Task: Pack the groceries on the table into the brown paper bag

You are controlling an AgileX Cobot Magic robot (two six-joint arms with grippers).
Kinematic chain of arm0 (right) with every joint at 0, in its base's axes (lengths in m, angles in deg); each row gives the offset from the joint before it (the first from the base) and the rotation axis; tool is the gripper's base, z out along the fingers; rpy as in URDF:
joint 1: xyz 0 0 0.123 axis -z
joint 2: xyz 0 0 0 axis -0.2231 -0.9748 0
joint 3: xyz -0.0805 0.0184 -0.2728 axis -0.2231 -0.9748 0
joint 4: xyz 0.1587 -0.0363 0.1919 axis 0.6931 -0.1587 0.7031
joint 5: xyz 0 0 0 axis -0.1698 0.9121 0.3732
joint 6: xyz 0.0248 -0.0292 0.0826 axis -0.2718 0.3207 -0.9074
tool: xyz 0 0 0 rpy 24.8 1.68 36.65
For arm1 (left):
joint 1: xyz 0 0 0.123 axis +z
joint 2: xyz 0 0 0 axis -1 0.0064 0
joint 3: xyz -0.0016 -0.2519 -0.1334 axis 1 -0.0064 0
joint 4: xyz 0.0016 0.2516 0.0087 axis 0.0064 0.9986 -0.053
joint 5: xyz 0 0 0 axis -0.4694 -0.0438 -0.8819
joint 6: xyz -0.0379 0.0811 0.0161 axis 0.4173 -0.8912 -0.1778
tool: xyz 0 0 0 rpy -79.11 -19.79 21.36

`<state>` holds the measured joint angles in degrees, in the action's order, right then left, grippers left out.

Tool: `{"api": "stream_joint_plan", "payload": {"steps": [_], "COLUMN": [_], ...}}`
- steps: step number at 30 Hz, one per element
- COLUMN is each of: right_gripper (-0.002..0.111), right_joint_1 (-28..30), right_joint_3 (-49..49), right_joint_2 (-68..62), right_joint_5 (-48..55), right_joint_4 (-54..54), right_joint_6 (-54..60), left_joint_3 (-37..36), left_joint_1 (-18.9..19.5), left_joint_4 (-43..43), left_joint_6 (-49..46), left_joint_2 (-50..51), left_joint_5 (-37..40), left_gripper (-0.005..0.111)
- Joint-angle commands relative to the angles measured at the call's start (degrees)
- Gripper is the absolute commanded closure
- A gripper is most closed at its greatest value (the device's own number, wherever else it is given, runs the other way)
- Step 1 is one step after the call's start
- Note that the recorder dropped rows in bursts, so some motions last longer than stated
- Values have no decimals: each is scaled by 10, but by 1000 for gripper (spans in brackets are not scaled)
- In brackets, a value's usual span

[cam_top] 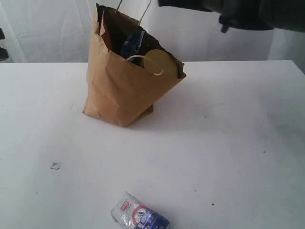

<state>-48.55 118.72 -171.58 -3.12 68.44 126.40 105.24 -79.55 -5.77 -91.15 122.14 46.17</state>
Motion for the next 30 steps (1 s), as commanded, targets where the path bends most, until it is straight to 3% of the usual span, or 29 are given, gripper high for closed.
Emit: {"api": "stream_joint_plan", "payload": {"steps": [1,5,10,14,17,20,22,24,26,27,28,30], "right_gripper": [108,108,108,108,108,108,108,108,108,108,108,108], "right_joint_1": [1,-11,-15,-15,-10,2,17,42,69,88,98,111], "right_joint_3": [-57,-144,-300,-370,-400,-427,-442,-445,-434,-422,-411,-377], "right_joint_2": [58,97,99,117,149,179,190,196,203,216,227,259], "right_joint_5": [-85,-72,-86,-154,-155,-161,-211,-302,-342,-311,-257,-44], "right_joint_4": [-1,-1,-1,-1,-12,-154,-347,-538,-682,-757,-795,-845], "right_joint_6": [51,112,74,-234,-566,-922,-1159,-1307,-1312,-1271,-1218,-1075], "left_joint_3": [-90,-224,-355,-376,-375,-375,-375,-375,-375,-375,-375,-375], "left_joint_1": [0,0,0,-1,-5,-12,-24,-42,-56,-64,-68,-74], "left_joint_4": [-11,-10,-3,19,60,106,114,114,114,120,129,155], "left_joint_6": [12,10,9,8,8,8,8,8,8,8,8,8], "left_joint_2": [-120,-272,-466,-602,-686,-725,-736,-738,-738,-738,-738,-738], "left_joint_5": [-110,-228,-175,-141,-143,-145,-141,-138,-130,-130,-129,-128], "left_gripper": [107,107,107,107,107,107,107,107,107,107,107,107]}}
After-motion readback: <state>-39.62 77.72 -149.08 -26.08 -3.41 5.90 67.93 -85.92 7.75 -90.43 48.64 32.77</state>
